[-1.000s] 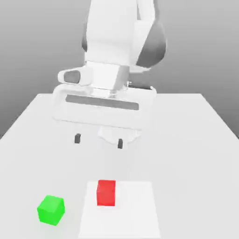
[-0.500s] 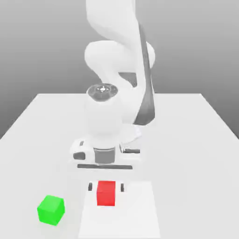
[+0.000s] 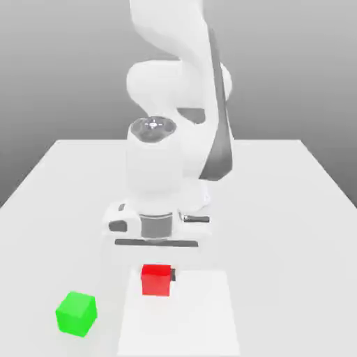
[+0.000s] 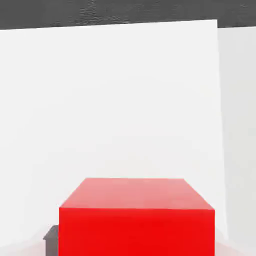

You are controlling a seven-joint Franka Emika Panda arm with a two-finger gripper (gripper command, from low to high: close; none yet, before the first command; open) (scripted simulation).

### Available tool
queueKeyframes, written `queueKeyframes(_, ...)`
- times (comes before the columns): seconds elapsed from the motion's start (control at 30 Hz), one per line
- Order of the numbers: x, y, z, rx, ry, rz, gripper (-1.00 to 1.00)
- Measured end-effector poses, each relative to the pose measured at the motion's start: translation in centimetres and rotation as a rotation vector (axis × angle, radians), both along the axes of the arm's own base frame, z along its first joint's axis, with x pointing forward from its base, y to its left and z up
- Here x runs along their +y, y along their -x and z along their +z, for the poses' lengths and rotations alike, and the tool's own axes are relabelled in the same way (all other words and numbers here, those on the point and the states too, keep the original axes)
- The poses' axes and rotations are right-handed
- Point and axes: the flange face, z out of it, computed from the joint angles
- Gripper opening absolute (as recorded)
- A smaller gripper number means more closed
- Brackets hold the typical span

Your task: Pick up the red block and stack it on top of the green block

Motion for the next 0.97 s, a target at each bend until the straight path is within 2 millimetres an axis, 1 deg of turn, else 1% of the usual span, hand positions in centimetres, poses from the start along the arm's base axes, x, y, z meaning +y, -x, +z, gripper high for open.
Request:
queueKeyframes(0.07, 0.0, 0.2, 1.1, 0.004, 0.001, 0.001, -1.0)
queueKeyframes(0.17, -0.6, -0.7, 1.9, 0.003, -0.004, -0.014, -1.0)
queueKeyframes(0.23, -1.6, -1.5, 2.4, 0.003, -0.008, -0.042, -1.0)
queueKeyframes(0.27, -2.7, -1.8, 2.6, 0.002, -0.009, -0.069, -1.0)
queueKeyframes(0.33, -5.6, -2.2, 3.0, 0.002, -0.012, -0.14, -1.0)
queueKeyframes(0.37, -6.7, -2.4, 3.2, 0.002, -0.012, -0.165, -1.0)
queueKeyframes(0.43, -8.0, -3.0, 3.5, 0.002, -0.013, -0.194, -1.0)
queueKeyframes(0.67, -14.0, -4.1, 5.0, 0.005, -0.004, -0.322, -1.0)
queueKeyframes(0.7, -14.4, -4.3, 4.5, 0.005, -0.002, -0.327, -1.0)
queueKeyframes(0.73, -14.5, -4.4, 3.6, 0.006, -0.002, -0.329, -1.0)
queueKeyframes(0.83, -14.6, -4.5, 0.0, 0.006, -0.001, -0.33, -1.0)
queueKeyframes(0.87, -14.6, -4.5, -0.9, 0.006, 0.0, -0.33, 1.0)
queueKeyframes(0.97, -14.6, -4.5, -0.9, 0.006, 0.0, -0.33, 1.0)
